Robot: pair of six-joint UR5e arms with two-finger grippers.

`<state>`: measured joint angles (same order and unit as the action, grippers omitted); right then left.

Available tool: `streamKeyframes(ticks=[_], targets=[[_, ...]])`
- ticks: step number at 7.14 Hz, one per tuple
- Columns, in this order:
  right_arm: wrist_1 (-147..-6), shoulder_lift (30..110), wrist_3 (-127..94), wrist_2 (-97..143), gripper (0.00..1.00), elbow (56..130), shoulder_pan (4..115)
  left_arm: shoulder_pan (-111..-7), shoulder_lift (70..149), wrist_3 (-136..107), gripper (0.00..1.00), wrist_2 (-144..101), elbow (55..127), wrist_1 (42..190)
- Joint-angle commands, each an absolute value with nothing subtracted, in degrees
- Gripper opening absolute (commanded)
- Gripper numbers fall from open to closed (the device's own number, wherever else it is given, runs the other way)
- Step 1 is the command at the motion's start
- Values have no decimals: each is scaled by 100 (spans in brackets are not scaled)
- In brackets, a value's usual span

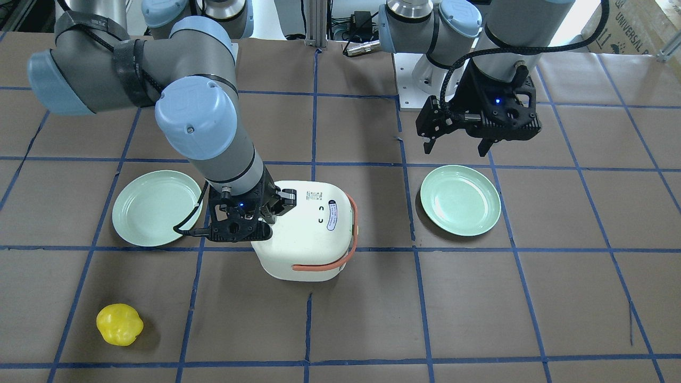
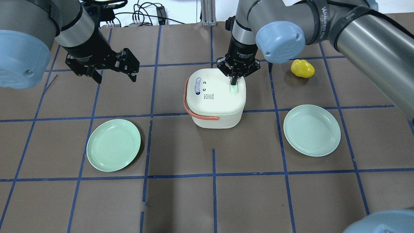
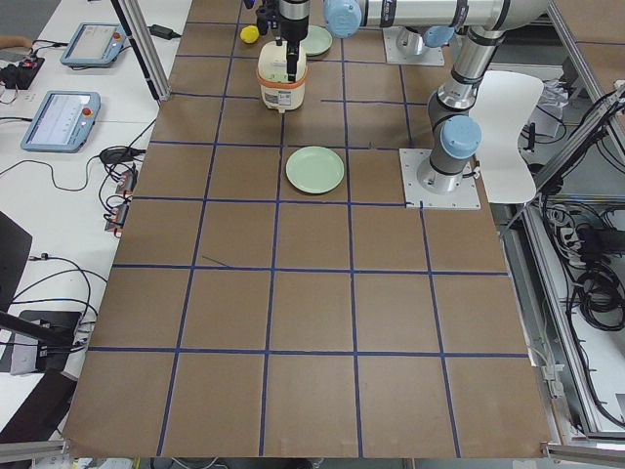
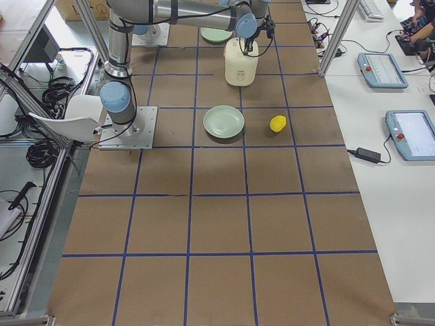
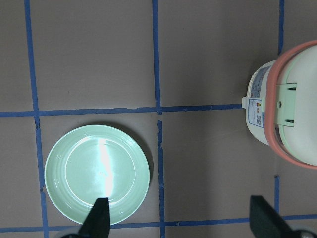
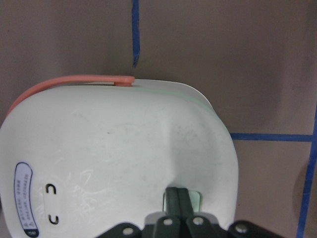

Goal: Press rice cooker button
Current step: 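Lower the right gripper fingertips onto the green lid button and press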

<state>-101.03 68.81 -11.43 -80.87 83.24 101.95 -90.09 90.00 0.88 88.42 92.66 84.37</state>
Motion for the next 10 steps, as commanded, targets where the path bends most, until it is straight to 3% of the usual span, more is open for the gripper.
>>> streamKeyframes(ticks=[1, 10], targets=[[-10099, 6891, -1116, -8095, 8, 8323, 10195, -9009, 9000, 88, 100, 8842, 9264, 8437], [-10063, 6908, -1169, -8235, 9, 8306, 10195, -9009, 9000, 88, 100, 8842, 9272, 8437]])
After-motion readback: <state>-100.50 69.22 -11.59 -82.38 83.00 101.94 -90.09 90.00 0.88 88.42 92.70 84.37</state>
